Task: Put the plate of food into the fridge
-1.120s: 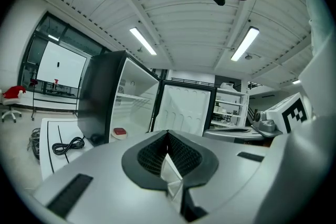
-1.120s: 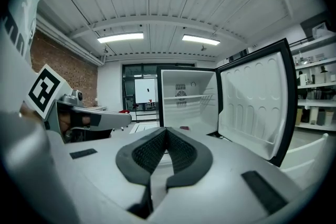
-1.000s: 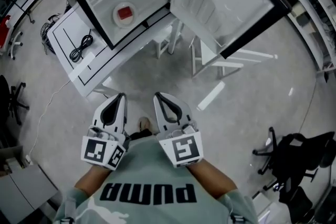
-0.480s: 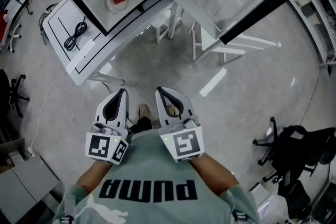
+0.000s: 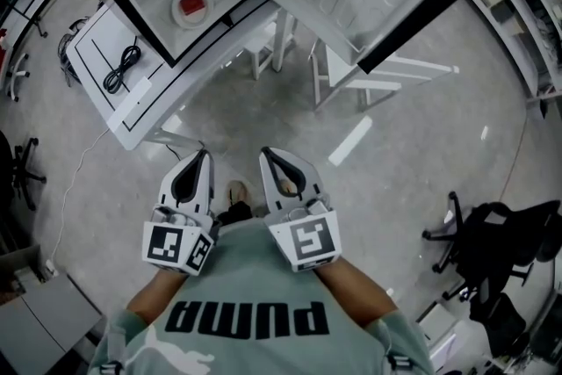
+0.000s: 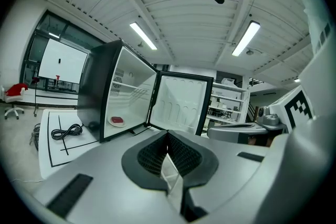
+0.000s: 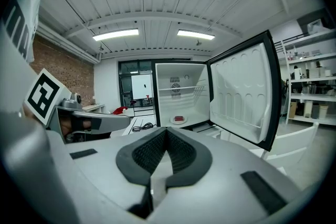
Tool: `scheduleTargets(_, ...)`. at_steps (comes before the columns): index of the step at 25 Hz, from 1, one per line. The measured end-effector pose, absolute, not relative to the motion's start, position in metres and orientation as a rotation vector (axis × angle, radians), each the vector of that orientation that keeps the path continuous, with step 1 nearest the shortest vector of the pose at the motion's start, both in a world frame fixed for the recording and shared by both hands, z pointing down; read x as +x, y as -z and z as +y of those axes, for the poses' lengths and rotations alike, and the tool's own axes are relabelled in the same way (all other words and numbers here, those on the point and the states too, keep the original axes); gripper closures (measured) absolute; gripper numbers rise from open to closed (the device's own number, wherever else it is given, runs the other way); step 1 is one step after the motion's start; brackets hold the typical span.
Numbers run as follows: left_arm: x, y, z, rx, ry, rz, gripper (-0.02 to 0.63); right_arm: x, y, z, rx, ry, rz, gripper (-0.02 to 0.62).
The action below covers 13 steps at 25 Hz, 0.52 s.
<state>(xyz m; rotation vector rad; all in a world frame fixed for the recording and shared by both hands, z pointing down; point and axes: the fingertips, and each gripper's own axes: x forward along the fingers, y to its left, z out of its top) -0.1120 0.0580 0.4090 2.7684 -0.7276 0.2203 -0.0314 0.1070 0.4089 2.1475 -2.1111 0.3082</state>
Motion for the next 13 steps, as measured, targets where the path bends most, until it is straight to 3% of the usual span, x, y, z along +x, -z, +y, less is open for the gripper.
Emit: scheduleTargets(13, -0.1196, -0.4059, 0.0492, 2.793, -0.199, -0.673, 0.601, -0.042, -0.4075, 0.1002, 2.184, -0.297, -2.083, 0.591)
